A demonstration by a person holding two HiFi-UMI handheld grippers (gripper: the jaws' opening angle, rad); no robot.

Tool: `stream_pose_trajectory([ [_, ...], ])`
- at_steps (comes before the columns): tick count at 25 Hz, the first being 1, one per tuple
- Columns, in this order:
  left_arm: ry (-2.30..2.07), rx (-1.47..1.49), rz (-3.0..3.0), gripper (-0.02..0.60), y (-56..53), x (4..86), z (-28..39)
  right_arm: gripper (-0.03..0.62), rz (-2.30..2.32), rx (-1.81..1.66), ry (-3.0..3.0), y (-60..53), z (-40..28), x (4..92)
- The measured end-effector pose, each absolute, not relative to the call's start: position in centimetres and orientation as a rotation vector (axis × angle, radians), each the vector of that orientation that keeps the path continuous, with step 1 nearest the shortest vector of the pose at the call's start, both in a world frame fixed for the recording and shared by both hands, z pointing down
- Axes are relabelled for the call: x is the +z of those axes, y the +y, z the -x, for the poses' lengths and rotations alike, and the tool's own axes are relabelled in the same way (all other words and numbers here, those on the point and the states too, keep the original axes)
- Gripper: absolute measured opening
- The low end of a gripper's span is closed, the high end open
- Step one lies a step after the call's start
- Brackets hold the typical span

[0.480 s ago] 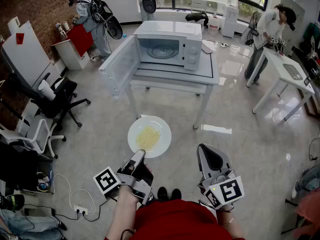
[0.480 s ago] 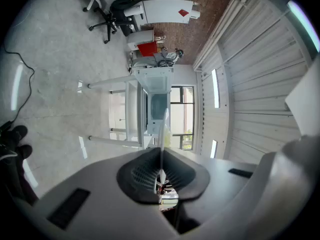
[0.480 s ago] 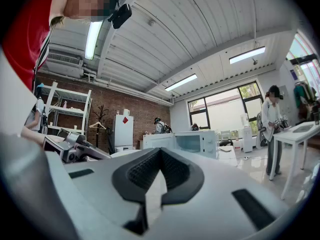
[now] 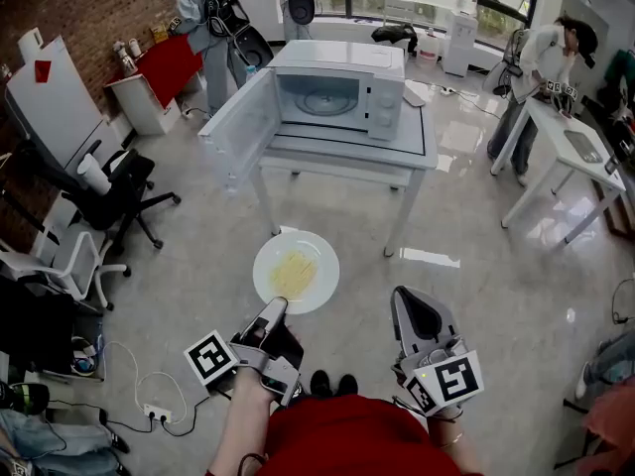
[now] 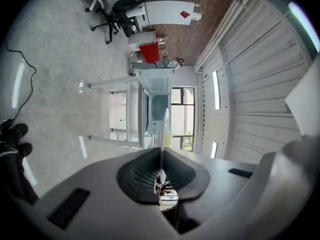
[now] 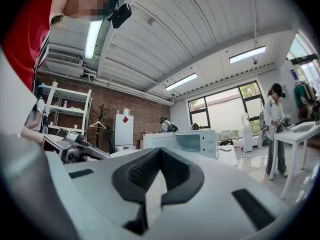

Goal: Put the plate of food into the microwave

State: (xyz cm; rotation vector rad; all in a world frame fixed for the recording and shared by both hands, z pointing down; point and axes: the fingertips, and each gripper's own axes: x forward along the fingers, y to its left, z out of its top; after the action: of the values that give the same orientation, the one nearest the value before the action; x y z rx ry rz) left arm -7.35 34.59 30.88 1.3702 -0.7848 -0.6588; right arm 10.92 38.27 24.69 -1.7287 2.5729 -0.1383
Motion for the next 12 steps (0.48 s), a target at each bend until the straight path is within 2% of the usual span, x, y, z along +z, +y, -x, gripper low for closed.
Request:
stream_pose_trajectory([
  [12, -0.801, -0.658, -1.368, 0.021, 33.9, 30.8, 6.6, 0.015, 1.649, -0.207, 2.554, 37.9, -12.0, 24.8],
])
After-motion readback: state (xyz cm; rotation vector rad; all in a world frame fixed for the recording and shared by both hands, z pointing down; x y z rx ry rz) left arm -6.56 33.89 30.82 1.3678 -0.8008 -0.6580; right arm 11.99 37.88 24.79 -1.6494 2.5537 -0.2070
